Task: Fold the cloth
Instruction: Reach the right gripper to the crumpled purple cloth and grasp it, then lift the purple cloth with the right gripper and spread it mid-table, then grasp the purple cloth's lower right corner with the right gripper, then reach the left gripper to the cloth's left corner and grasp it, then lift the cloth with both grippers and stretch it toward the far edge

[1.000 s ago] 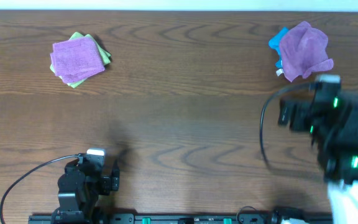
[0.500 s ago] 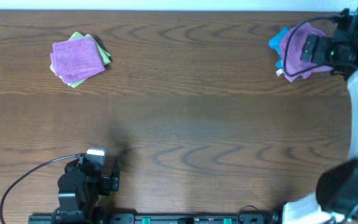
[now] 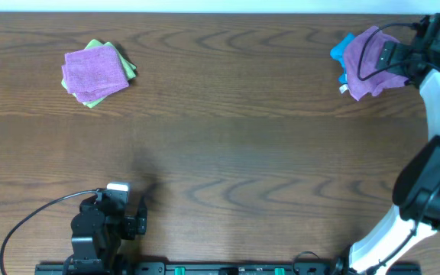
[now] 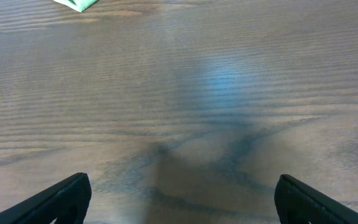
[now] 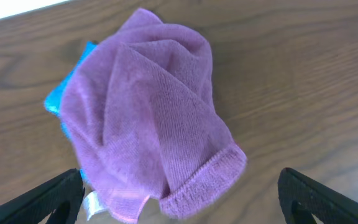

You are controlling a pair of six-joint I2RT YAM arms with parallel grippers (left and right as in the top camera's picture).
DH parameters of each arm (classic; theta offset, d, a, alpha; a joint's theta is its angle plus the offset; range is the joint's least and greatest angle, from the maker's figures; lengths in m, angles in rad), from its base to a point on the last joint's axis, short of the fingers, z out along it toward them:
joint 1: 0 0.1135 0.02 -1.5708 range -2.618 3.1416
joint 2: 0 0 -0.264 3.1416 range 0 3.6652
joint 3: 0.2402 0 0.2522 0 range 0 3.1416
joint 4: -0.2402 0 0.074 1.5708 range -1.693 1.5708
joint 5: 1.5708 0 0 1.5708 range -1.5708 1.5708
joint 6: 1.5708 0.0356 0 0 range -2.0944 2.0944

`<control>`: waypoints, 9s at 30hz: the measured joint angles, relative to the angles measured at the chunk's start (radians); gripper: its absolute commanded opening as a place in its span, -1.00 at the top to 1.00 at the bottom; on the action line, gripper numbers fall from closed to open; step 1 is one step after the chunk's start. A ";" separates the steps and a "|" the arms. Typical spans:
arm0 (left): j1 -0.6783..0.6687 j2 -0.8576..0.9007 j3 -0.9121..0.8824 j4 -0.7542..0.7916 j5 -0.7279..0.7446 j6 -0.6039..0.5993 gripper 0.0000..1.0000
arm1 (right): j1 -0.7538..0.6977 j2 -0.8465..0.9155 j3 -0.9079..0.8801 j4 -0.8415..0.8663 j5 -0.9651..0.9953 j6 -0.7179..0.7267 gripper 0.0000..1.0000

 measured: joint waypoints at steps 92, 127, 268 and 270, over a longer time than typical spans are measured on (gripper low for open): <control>0.000 0.000 0.000 0.000 0.000 0.000 -0.91 | 0.413 -0.240 0.007 -0.510 -0.120 -0.019 -0.98; 0.000 0.000 -0.037 0.182 0.057 -0.062 -0.91 | 0.405 -0.252 -0.597 -0.317 -0.516 0.149 -0.82; -0.032 2.175 1.543 0.619 1.228 -0.917 0.88 | 0.407 -0.064 0.166 -0.312 -0.468 0.203 0.97; -0.032 2.175 1.544 0.457 1.236 -0.808 0.88 | 0.416 -0.064 0.166 -0.363 -0.463 0.183 0.97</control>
